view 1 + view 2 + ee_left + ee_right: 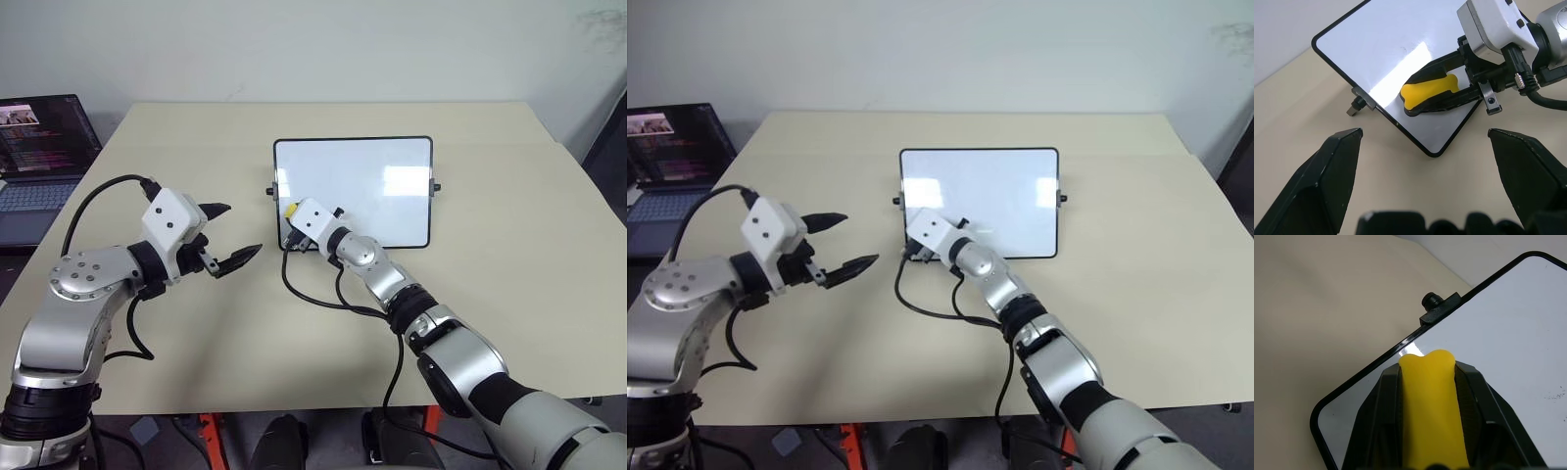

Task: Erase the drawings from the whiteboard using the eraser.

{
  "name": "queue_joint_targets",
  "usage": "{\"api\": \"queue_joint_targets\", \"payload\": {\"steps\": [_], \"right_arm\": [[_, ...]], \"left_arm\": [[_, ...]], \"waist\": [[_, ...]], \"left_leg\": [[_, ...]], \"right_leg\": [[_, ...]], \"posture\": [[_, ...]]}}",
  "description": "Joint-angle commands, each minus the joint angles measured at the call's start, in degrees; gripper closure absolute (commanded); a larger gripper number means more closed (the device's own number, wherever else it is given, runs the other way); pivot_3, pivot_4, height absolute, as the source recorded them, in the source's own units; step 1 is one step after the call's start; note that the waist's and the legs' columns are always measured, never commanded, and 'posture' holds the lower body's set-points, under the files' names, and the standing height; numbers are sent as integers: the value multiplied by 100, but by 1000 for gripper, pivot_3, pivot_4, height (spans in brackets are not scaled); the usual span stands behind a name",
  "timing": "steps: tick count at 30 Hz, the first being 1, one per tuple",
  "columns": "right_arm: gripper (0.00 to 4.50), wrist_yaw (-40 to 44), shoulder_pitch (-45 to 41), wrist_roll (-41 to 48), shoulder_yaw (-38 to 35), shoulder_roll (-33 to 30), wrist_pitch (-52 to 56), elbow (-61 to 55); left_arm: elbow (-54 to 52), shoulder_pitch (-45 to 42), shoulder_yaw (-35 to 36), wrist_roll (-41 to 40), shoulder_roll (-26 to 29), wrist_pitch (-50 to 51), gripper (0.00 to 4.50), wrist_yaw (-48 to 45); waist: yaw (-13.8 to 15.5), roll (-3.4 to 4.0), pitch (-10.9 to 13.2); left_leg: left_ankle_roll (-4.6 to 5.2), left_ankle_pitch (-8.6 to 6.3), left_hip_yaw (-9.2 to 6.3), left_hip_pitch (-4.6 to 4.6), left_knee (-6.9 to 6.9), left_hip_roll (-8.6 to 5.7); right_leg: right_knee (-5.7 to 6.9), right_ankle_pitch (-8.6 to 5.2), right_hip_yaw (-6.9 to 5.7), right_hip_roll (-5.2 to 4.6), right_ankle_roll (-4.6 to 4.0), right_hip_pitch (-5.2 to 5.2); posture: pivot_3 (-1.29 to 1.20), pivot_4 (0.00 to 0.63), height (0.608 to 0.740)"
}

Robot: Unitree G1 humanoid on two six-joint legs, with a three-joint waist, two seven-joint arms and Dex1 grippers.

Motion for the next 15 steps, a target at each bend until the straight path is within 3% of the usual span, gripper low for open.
{"api": "queue_joint_targets", "payload": {"steps": [1,6,15], "right_arm": [[3326,28,-22,-59,15,-141,80,-76],[3326,58,44,-66,9,-265,113,-141],[3326,461,1055,-114,-18,-1345,345,-1219]], "left_arm": [[-146,-37,94,-25,23,-80,0,53],[-129,-51,65,-15,6,-99,0,45],[143,-291,-135,23,-48,-262,0,-53]], "waist": [[1,0,0],[28,-1,0],[170,-7,-5]], "left_leg": [[0,0,0,0,0,0],[0,0,-1,0,2,-1],[1,0,-8,18,9,-7]], "right_leg": [[0,0,0,0,0,0],[0,0,-1,-1,0,2],[-1,1,-5,-4,2,29]], "posture": [[0,150,740],[0,150,740],[0,150,740]]}}
